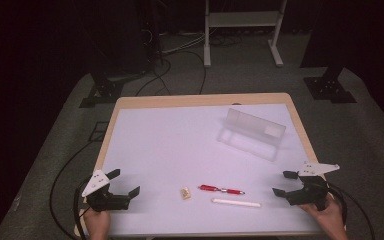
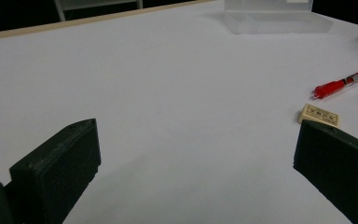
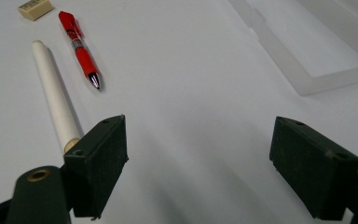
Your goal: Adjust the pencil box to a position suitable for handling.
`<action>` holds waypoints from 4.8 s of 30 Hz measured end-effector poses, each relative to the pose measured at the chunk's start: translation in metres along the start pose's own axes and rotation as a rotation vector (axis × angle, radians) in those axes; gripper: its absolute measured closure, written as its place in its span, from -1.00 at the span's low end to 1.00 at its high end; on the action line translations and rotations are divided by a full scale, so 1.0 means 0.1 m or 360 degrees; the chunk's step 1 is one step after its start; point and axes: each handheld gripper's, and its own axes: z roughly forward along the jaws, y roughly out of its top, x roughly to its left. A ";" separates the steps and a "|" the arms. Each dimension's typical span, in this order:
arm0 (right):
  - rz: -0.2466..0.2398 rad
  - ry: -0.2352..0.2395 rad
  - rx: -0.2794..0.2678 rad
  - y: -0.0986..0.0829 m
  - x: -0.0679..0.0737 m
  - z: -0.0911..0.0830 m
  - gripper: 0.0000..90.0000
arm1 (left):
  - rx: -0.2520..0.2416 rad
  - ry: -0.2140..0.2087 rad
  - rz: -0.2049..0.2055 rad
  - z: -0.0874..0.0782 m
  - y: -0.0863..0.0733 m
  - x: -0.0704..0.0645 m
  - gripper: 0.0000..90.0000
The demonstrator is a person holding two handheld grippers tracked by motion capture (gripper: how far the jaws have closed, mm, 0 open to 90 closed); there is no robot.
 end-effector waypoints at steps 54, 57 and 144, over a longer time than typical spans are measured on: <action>-0.0340 0.0033 0.0291 1.29 -0.24 0.84 -0.29 | -0.0012 -0.0038 0.0002 0.00 -0.04 0.07 -1.00; -0.0325 0.0037 0.0287 1.31 -0.28 0.91 -0.24 | -0.0034 -0.0038 0.0000 0.00 -0.04 0.06 -1.00; -0.0943 0.0191 0.0342 1.66 0.23 1.09 0.89 | -0.0051 -0.0069 -0.0037 -0.02 -0.05 0.09 -1.00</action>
